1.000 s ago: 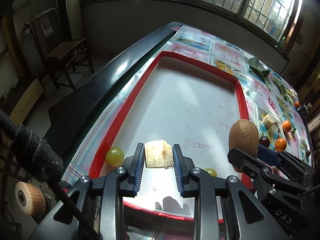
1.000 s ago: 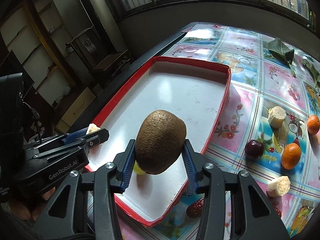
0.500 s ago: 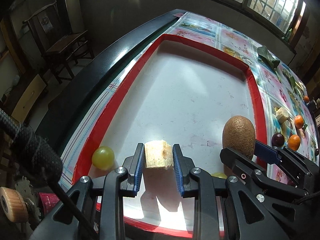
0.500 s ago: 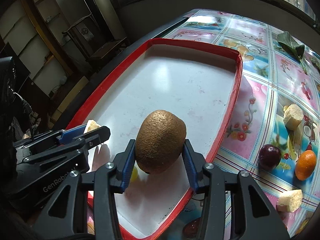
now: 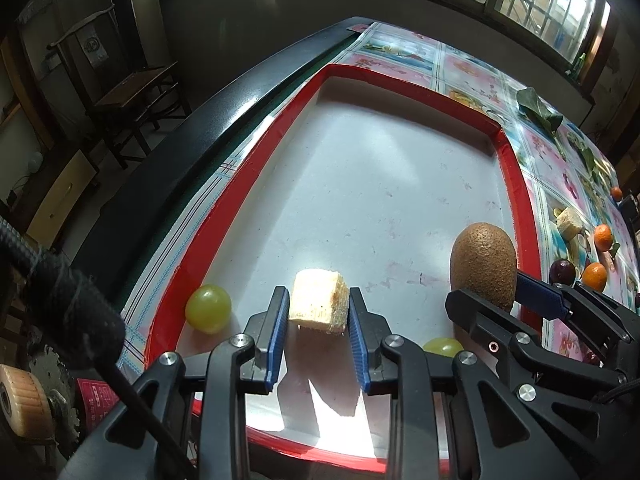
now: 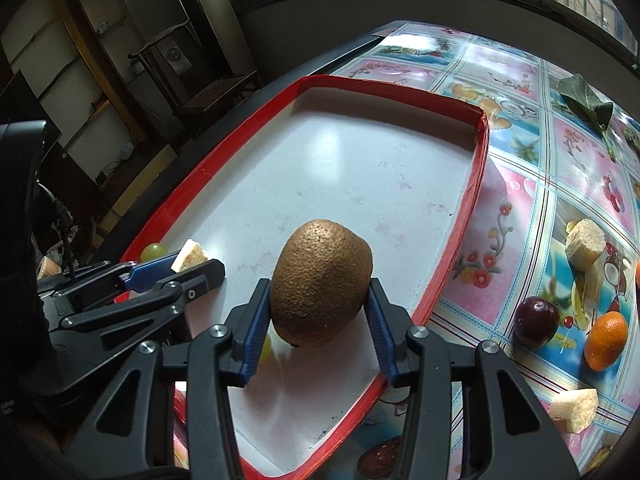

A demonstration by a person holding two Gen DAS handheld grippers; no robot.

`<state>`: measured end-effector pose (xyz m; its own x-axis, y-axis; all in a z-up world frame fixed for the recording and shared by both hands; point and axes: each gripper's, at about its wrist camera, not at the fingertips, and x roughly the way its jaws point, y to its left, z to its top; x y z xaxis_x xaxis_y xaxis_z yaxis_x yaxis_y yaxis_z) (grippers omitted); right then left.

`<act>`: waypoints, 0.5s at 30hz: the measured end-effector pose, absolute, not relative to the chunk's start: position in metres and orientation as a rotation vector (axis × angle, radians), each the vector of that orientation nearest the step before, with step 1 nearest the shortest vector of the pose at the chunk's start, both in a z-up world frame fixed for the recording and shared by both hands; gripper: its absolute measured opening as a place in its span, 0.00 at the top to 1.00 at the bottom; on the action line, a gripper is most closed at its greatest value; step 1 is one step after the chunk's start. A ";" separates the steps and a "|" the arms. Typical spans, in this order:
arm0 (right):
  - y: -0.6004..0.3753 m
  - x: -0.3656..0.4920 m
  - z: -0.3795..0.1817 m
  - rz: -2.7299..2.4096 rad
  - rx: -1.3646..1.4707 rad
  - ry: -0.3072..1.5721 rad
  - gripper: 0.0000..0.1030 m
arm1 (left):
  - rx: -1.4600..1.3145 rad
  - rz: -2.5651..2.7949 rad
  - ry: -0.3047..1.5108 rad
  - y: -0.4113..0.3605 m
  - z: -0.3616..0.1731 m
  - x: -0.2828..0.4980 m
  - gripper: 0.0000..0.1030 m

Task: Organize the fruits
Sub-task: 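Open the left tool to release the banana while the right tool releases the kiwi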

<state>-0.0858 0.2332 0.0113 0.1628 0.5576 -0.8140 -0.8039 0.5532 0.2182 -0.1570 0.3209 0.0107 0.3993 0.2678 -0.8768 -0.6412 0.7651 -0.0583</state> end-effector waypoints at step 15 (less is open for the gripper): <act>0.211 -0.090 0.038 0.991 -0.247 0.968 0.44 | -0.412 0.595 0.947 0.308 0.036 -0.175 0.50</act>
